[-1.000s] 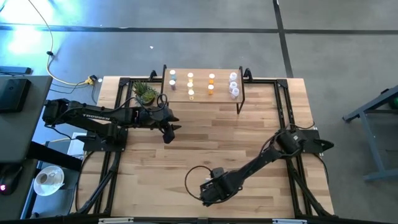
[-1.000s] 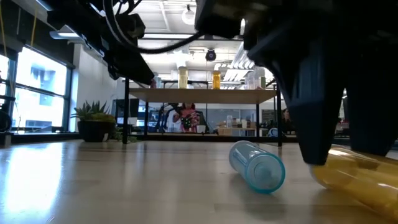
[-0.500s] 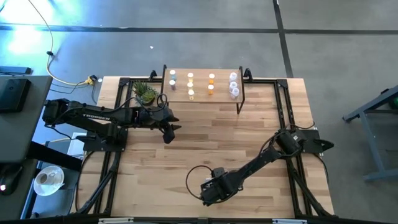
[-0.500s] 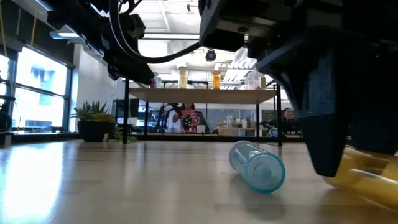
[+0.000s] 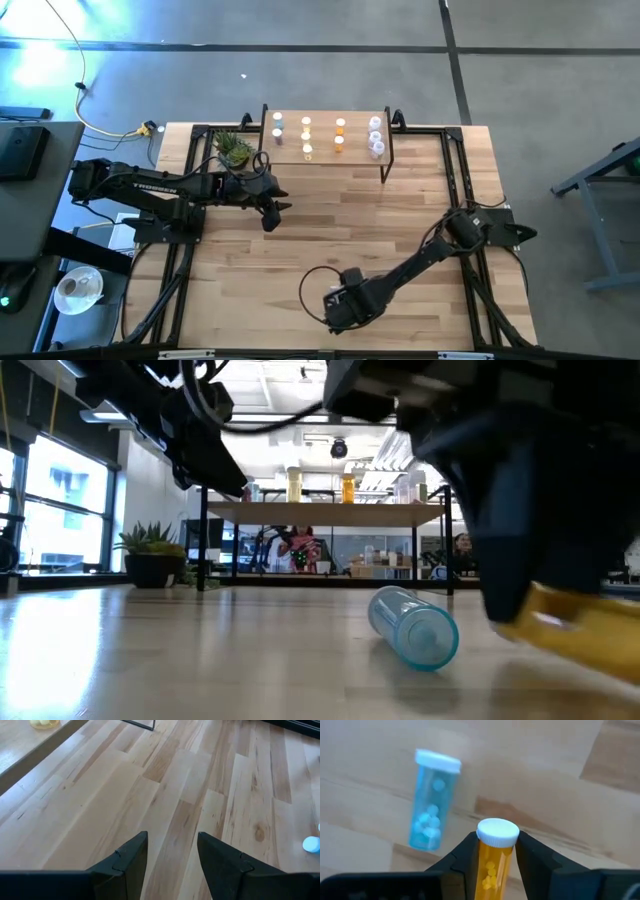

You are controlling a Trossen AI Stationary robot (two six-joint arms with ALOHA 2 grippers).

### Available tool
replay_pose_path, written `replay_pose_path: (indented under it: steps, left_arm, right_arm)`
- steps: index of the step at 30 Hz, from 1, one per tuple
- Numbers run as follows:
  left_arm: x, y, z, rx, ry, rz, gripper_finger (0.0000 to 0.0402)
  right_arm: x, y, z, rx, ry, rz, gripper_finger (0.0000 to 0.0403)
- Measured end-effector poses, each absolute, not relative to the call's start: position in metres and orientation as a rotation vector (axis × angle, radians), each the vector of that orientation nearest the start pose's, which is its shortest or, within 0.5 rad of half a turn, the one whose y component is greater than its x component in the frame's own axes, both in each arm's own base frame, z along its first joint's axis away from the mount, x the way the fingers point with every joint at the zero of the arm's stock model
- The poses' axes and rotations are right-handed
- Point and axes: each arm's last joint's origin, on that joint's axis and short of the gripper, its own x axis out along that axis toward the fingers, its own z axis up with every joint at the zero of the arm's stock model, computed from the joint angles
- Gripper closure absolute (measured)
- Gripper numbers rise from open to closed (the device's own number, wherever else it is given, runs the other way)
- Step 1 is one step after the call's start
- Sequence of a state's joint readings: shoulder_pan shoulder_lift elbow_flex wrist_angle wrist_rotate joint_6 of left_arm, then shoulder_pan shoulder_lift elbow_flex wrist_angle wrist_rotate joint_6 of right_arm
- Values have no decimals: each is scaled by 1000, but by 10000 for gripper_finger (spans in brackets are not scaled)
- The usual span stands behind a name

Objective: Pick and place medicine bottles onto shelf by color
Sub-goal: Put the orange pill bottle on the shelf aligned with the orange pill bottles

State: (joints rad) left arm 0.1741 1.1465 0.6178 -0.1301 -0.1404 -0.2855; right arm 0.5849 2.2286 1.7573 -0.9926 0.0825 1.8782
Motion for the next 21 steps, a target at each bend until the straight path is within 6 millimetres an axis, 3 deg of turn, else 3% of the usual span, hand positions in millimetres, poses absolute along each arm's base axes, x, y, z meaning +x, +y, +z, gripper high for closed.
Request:
replay_pose_path:
  steps: [9, 21]
  left_arm:
    - [225, 44, 213, -284, 613, 395, 238]
    - [225, 44, 213, -284, 613, 395, 238]
  right_arm:
    - [364, 233, 184, 975, 990, -911, 300]
    - [357, 213, 224, 741, 732, -896, 300]
